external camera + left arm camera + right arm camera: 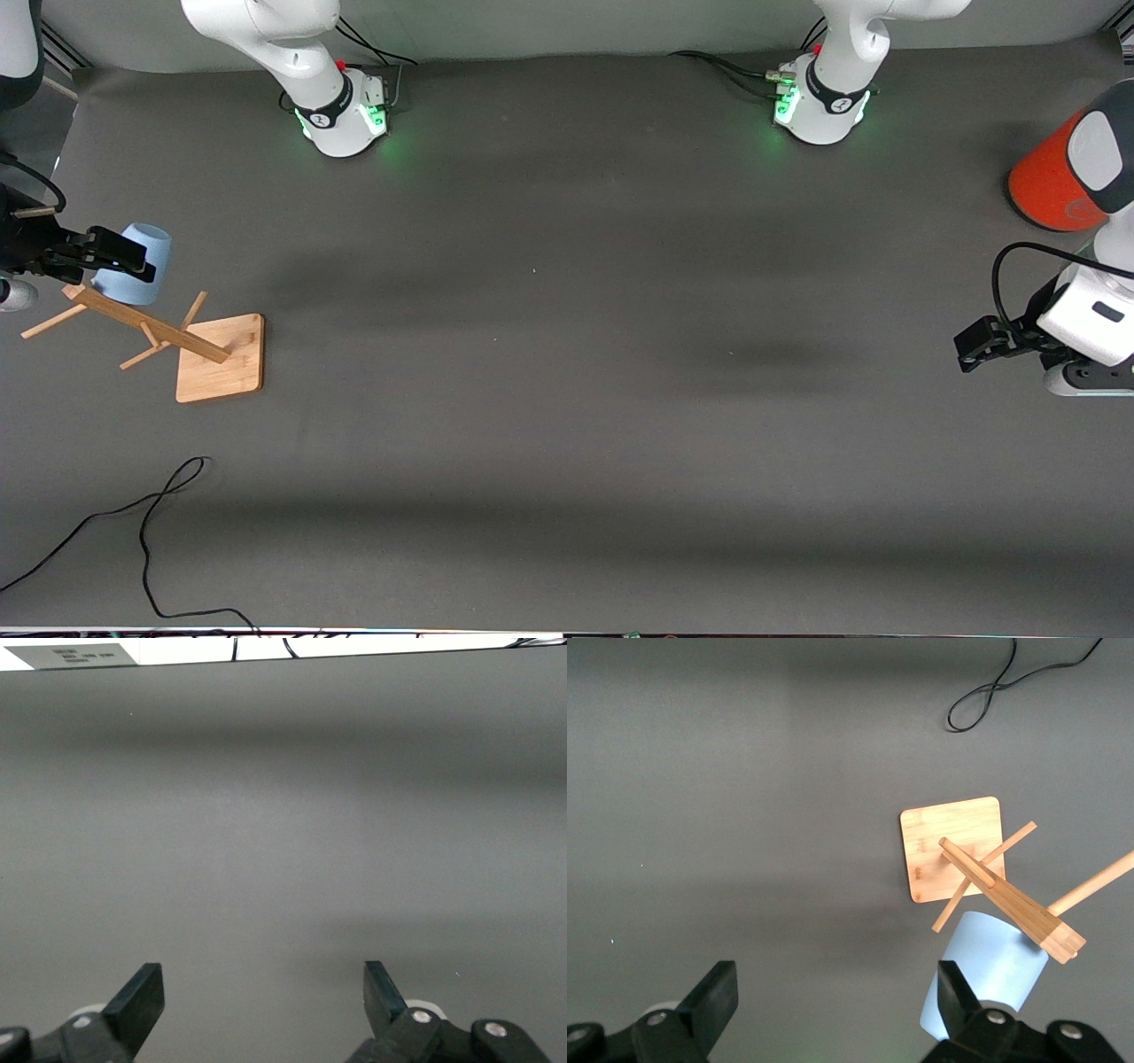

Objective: Rotate and upright cup with both arms
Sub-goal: 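Close the right gripper on the light blue cup on the wooden stand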

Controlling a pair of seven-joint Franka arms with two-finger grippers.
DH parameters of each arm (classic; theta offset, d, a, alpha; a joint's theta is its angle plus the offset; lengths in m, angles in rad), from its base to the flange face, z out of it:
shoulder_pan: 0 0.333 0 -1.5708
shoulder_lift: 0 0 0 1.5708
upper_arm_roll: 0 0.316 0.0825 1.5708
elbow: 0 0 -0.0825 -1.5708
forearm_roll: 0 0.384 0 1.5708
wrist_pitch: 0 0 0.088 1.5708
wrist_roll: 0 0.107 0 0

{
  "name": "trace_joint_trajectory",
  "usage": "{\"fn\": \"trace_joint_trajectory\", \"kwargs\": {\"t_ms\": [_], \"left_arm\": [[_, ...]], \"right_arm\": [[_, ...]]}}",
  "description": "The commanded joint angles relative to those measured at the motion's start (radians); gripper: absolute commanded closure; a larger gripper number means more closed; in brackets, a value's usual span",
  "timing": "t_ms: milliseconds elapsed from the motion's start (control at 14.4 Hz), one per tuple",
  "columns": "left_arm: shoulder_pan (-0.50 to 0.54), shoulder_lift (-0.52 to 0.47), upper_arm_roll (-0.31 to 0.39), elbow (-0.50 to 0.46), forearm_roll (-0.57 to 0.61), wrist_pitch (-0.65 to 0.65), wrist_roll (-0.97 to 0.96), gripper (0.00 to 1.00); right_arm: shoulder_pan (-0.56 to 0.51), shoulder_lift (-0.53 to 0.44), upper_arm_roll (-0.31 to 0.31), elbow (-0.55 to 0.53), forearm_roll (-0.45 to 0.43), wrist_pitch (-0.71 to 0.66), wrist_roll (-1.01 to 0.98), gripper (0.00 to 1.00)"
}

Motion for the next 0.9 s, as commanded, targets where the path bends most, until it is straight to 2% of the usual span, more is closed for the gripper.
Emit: {"fn": "trace_joint_trajectory", "kwargs": {"t_ms": [0,693,763,832], "left_arm": [[-0.005,0.009,0.002,0.023,0.012,-0.018,-0.009,0.00],[-0.006,0.009,0.002,0.023,0.010,-0.018,-0.015,0.00],[-0.006,0.009,0.002,0.023,0.010,-0.019,-0.015,0.00],[-0.006,0.009,0.002,0.023,0.008,-0.019,-0.015,0.00]], "right_arm": [[0.000,-0.005,-0.001,0.002,-0.015,0.001,-0.019,0.00],[-0.002,-0.013,-0.002,-0.004,-0.019,-0.016,-0.011,0.00],[-0.002,-0.033,-0.011,-0.020,-0.021,-0.022,-0.011,0.00],[-0.003,-0.062,-0.046,-0.052,-0.021,-0.026,-0.013,0.00]]}}
